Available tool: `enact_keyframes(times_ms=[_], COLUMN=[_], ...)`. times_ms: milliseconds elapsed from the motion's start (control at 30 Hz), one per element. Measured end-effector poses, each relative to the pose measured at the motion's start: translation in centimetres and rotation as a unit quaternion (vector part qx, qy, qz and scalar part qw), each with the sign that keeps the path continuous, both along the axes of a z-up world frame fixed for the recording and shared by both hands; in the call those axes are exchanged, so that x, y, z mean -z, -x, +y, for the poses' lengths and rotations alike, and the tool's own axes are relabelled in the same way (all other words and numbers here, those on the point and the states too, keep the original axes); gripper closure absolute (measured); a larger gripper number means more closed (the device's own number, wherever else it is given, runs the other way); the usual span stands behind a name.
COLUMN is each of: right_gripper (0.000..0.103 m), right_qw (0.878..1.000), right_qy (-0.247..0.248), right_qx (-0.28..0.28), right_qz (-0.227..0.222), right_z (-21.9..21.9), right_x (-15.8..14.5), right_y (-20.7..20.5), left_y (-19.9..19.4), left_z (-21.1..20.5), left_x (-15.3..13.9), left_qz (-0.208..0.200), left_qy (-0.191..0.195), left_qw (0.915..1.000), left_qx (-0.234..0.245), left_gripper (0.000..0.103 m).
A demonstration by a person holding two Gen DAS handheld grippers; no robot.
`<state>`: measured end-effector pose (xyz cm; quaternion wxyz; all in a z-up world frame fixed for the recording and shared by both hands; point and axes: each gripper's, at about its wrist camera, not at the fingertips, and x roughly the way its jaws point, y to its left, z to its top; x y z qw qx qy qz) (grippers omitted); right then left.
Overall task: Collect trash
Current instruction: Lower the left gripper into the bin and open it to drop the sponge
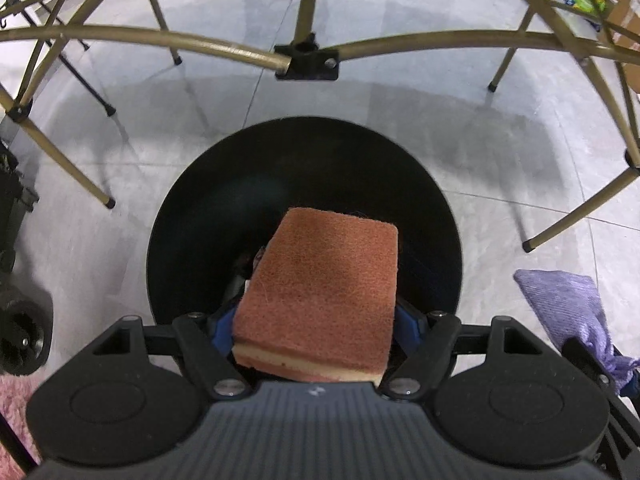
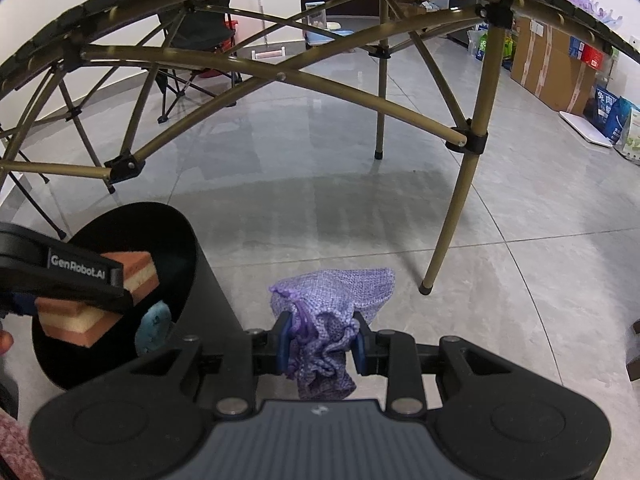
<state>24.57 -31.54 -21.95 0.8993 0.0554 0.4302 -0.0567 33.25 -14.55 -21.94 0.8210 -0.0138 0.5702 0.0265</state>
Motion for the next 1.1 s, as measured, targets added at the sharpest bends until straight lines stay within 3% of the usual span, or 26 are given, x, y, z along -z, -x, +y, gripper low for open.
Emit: enact_keyframes(times_ms=[533, 600, 667, 733, 1100], right_gripper=[0.074, 0.074, 0.074, 0.074, 0.074], right_qw=[1.0, 1.0, 1.0, 1.0, 1.0], right_qy=[-0.005, -0.005, -0.006, -0.006, -0.008], right_qx=[0.018, 0.018, 0.017, 0.017, 0.014], right_qz=[0.014, 0.014, 0.014, 0.014, 0.012], right_z=[-0.5, -0.5, -0.5, -0.5, -0.4], right_x=[0.8, 0.8, 0.8, 0.7, 0.6], right_y=[-0.8, -0.7, -0.7, -0.7, -0.7], left_y=[-0.4, -0.4, -0.4, -0.4, -0.2], left_z=[0.3, 0.4, 0.5, 0.8, 1.2], left_x=[0.6, 0.7, 0.8, 0.8, 0.5], left_qz=[0.019, 0.022, 0.029, 0.033, 0.039], left_qy=[-0.003, -0.004, 0.0, 0.001, 0.003], left_qw=[0.9996, 0.9995, 0.9993, 0.9989, 0.9989], left_qx=[-0.02, -0.023, -0.026, -0.032, -0.028], left_gripper=[0.026, 0.021, 0.007, 0.0, 0.0])
